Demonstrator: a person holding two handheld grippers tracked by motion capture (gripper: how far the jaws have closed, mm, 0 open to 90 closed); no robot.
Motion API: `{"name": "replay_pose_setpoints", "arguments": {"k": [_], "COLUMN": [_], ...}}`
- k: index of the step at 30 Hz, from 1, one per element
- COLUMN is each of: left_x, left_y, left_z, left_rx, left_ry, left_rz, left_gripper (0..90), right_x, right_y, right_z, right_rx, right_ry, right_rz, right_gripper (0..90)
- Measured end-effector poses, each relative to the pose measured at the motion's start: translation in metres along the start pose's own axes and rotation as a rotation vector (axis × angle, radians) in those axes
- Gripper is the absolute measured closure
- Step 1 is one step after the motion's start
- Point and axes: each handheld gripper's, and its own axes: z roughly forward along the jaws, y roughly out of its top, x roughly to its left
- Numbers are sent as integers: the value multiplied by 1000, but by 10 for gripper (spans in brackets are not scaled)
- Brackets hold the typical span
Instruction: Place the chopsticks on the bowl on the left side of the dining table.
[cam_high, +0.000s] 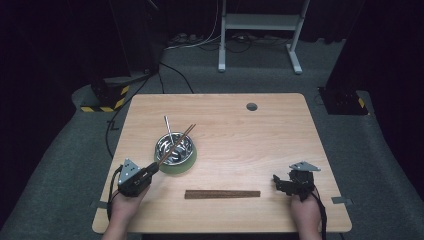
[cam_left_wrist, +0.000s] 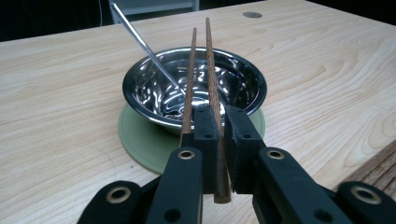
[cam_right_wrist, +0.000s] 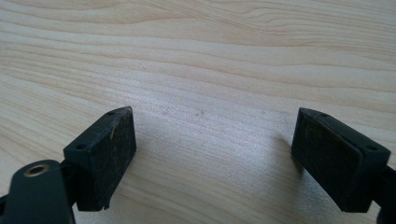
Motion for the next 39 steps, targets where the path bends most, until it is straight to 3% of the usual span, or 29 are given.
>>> {"name": "replay_pose_setpoints", "arguments": {"k": [16,18,20,21,30,35,39], "left_x": [-2,-1,-1,0,-5,-8,-10], "left_y": [-3,-3,-4,-4,-4,-5,-5], "left_z": [5,5,6,5,8,10,12], "left_rx": [35,40,39,43,60,75,82], "left_ry": [34,45,51,51,71,92,97], "left_rz": [21,47,36,55,85,132,145], "left_gripper": [835,834,834,833,829,827,814], "right_x": [0,0,0,0,0,0,0], "right_y": [0,0,0,0,0,0,0], "right_z": [0,0,0,0,0,0,0], "right_rx": [-2,-2,3,-2,-1,-2,-2], "right_ry": [-1,-1,2,-2,-1,-2,-2], "right_rz": [0,0,0,0,0,0,0], "right_gripper": [137,137,137,137,137,137,137]}}
